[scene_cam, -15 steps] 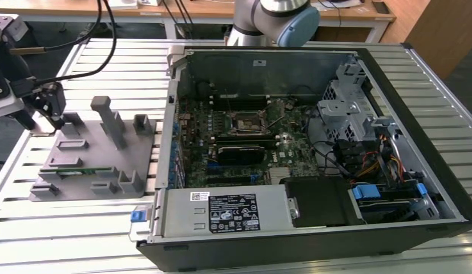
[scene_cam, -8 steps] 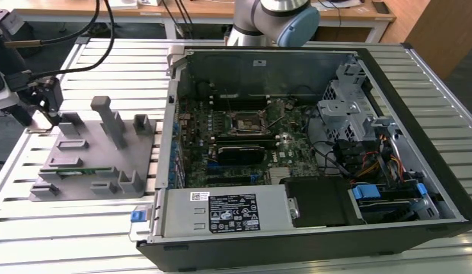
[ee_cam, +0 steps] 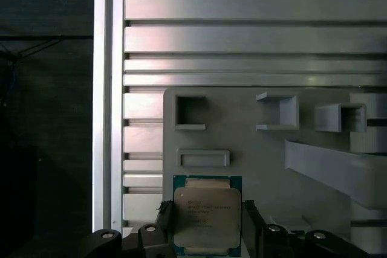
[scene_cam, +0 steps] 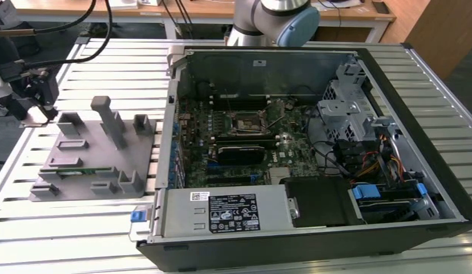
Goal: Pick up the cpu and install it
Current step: 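Pick up the cpu and move it towards the insertion slot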
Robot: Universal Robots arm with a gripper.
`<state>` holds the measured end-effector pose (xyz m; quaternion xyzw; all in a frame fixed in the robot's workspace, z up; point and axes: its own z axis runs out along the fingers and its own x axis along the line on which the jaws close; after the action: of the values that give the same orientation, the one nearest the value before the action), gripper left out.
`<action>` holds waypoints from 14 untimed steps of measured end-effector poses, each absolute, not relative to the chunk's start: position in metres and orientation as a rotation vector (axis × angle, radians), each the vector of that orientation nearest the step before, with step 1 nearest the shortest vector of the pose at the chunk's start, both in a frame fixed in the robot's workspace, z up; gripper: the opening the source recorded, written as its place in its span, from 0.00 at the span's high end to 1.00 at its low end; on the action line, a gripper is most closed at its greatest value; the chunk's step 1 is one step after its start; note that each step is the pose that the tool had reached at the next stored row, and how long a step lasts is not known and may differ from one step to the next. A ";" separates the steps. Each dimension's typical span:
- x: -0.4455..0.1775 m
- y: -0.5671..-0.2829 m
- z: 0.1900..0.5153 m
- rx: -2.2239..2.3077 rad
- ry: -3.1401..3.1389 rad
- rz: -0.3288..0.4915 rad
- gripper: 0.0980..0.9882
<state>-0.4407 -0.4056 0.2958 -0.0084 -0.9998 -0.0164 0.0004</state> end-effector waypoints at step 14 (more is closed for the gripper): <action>-0.441 -0.402 0.323 -0.026 -3.140 -0.052 0.51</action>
<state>-0.4407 -0.4019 0.3230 -0.0084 -0.9998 -0.0164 0.0004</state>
